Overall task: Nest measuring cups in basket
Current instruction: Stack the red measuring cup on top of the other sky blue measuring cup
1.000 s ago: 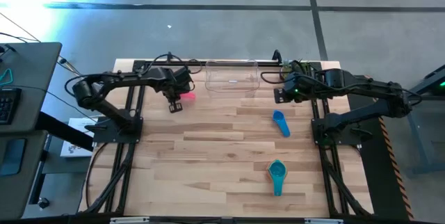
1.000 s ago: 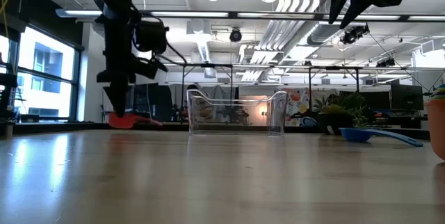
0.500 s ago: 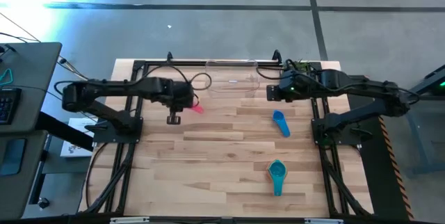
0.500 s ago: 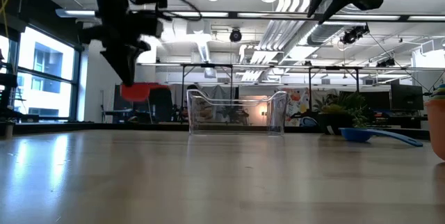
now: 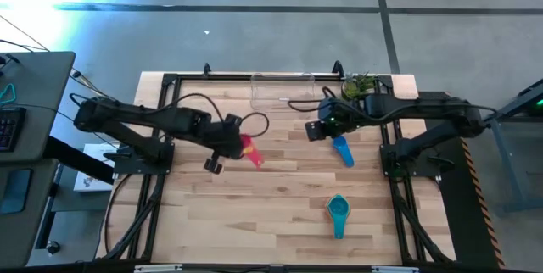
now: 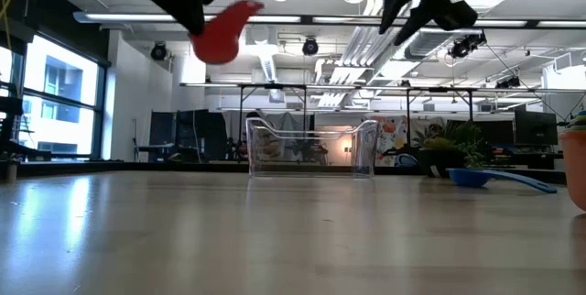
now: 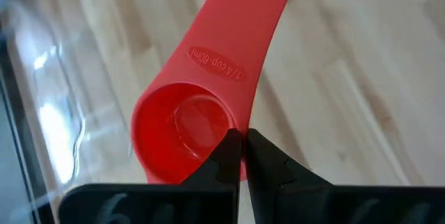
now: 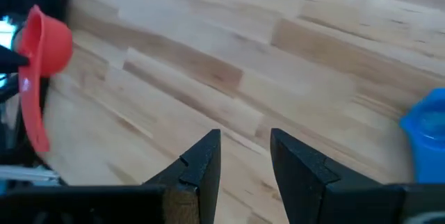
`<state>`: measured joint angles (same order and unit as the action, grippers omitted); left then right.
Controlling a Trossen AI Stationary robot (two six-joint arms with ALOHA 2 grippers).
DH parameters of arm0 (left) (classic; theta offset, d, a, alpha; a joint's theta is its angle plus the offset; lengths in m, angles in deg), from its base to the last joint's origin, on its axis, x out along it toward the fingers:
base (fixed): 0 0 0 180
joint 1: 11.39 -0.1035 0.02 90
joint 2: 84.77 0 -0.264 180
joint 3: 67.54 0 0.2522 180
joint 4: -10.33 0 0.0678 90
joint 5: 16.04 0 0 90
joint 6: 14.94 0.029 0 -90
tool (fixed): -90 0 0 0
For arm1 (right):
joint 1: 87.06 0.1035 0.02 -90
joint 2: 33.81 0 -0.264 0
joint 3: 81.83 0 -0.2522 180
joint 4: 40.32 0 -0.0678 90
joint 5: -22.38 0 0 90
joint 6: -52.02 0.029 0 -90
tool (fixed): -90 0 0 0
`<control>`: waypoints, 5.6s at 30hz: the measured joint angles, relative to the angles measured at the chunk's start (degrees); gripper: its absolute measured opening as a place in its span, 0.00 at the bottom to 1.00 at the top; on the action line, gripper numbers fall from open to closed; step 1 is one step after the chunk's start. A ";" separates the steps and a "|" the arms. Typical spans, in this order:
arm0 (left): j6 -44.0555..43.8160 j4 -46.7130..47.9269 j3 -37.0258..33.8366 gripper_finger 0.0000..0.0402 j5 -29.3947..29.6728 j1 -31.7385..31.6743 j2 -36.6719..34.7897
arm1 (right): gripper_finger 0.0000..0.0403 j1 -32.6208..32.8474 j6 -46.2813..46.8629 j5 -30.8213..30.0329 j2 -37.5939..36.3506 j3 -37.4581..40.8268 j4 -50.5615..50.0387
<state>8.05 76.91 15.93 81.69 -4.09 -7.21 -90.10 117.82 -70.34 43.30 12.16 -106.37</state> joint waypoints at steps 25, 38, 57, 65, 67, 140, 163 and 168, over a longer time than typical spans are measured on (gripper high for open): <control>11.24 -4.92 1.03 0.01 0.26 12.55 6.16 | 0.29 8.12 3.85 -0.37 9.76 0.00 38.97; 18.66 -6.99 1.03 0.01 -0.60 12.97 6.05 | 0.25 8.74 6.03 5.83 15.07 0.00 40.32; 20.79 -8.42 0.94 0.02 -3.47 10.54 11.29 | 0.25 8.56 1.30 7.68 18.32 0.00 34.98; 22.58 -11.02 0.96 0.02 -3.09 10.28 11.89 | 0.32 8.34 -1.86 7.23 18.70 0.00 34.49; 23.75 -11.23 0.96 0.02 -3.00 10.28 11.89 | 0.36 8.24 -1.80 7.22 18.70 0.00 34.44; 26.66 -13.64 1.01 0.02 -0.89 7.55 11.91 | 0.44 7.53 0.93 9.38 20.47 0.00 35.72; 26.61 -13.14 1.01 0.02 -1.18 7.72 11.91 | 0.44 7.53 -1.68 6.54 20.45 0.00 35.36; 26.64 -12.86 1.01 0.02 -1.18 7.72 11.91 | 0.44 7.58 -1.61 5.79 20.45 0.00 35.34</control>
<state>34.69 64.05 16.94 80.51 3.63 4.70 -82.53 116.21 -64.55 63.74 12.16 -71.03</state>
